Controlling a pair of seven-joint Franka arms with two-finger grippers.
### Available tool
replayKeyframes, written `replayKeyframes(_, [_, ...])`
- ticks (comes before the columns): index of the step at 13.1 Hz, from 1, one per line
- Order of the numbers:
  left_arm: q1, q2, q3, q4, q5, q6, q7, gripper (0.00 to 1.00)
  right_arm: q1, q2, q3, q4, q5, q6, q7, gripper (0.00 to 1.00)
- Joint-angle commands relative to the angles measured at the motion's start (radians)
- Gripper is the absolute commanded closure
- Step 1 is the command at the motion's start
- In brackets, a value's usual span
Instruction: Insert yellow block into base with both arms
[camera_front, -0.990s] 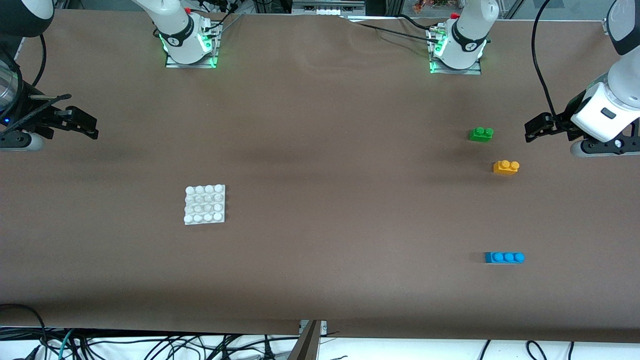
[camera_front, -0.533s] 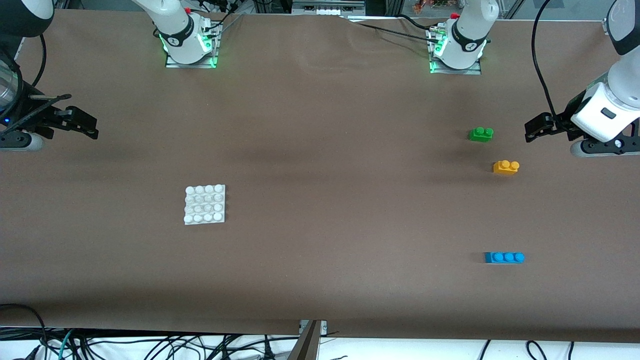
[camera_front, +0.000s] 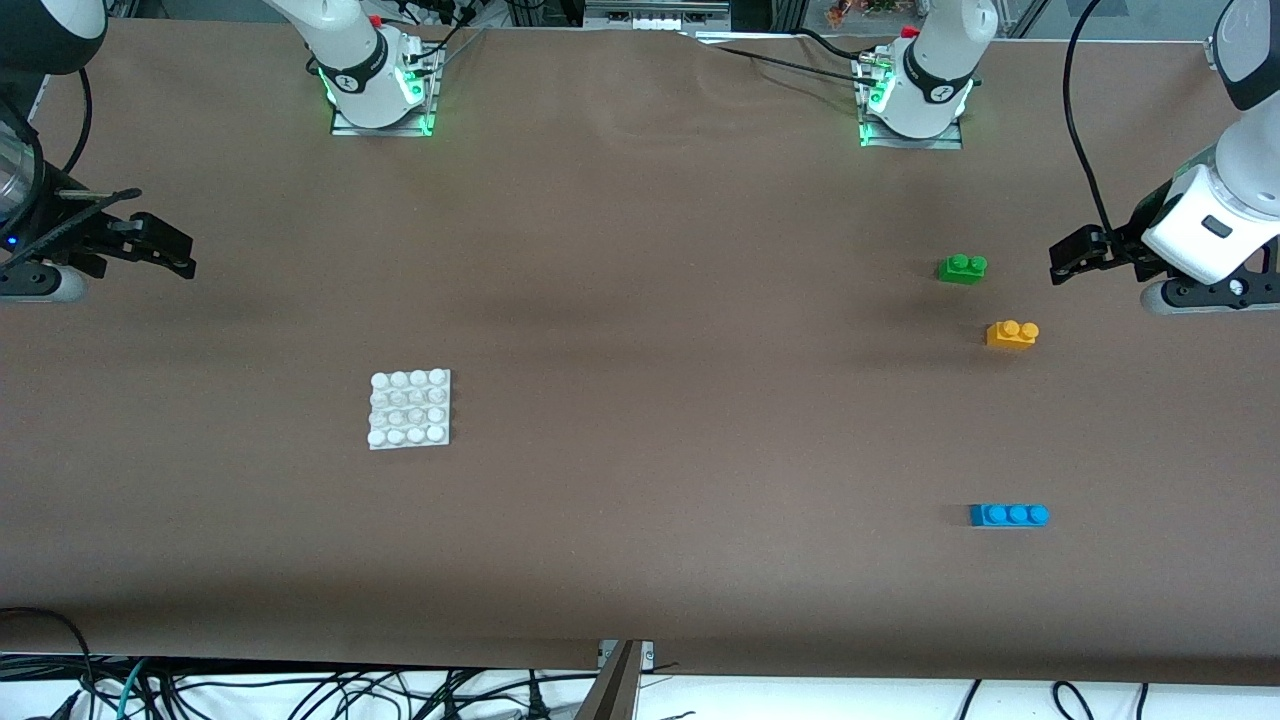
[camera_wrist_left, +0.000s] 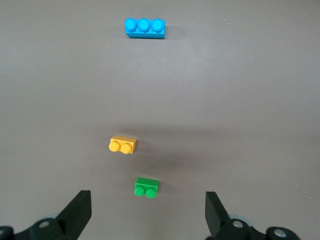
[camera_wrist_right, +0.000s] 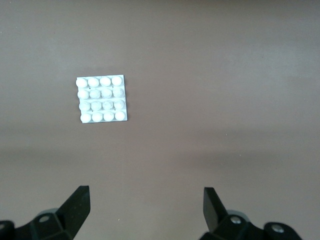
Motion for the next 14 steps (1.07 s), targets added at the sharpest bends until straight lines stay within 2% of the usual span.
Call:
replayKeyframes(1, [-0.003,-0.001,0.005,0.019,-0.021,-0.02,-0.002,0.0,-0.002,0.008,0.001,0.023,-0.002,-0.001,0.014,0.0])
replayKeyframes(14, [-0.003,-0.001,0.005,0.019,-0.021,-0.02,-0.002,0.0,-0.002,0.008,0.001,0.023,0.057,0.034,0.016,0.0])
